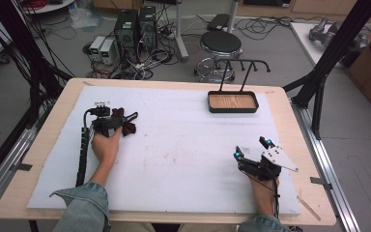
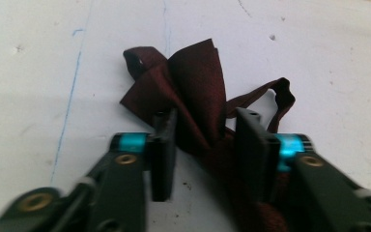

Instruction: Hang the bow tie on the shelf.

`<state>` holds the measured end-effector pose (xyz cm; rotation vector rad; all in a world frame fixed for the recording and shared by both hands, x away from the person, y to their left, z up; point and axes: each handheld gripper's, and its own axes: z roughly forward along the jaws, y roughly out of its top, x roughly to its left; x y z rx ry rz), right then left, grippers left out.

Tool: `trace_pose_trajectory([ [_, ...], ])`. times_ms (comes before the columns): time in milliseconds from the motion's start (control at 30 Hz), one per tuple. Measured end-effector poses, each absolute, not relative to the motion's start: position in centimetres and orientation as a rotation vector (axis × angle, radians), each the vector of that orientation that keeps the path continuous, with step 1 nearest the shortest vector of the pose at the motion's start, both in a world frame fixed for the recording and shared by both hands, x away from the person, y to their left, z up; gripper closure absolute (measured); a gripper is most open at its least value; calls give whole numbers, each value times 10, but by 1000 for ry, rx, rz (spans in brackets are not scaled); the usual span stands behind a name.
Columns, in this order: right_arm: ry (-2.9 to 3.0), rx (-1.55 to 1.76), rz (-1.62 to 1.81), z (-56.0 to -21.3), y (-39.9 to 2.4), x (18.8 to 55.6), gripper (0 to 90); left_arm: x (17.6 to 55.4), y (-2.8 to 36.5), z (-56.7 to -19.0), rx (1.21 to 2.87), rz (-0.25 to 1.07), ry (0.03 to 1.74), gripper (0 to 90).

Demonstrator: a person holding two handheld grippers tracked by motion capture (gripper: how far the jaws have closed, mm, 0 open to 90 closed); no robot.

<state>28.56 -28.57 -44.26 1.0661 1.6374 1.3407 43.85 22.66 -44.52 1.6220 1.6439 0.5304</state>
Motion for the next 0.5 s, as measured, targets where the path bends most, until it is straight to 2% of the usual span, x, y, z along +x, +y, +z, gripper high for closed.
trace_pose_trajectory([
  [33,1637,1066,1341,-443,-286,286,65,438,226,-445,1622,533,1646,636],
  [100,1638,1065,1339,-443,-286,286,65,438,226,-443,1629,553,1641,712],
  [167,1637,1066,1338,-443,-286,286,65,436,225,-440,1654,583,1606,746],
  [367,1637,1067,1341,-443,-286,286,65,427,222,-422,1704,713,1430,757],
  [500,1636,1068,1341,-443,-286,286,65,425,221,-414,1725,713,1374,758],
])
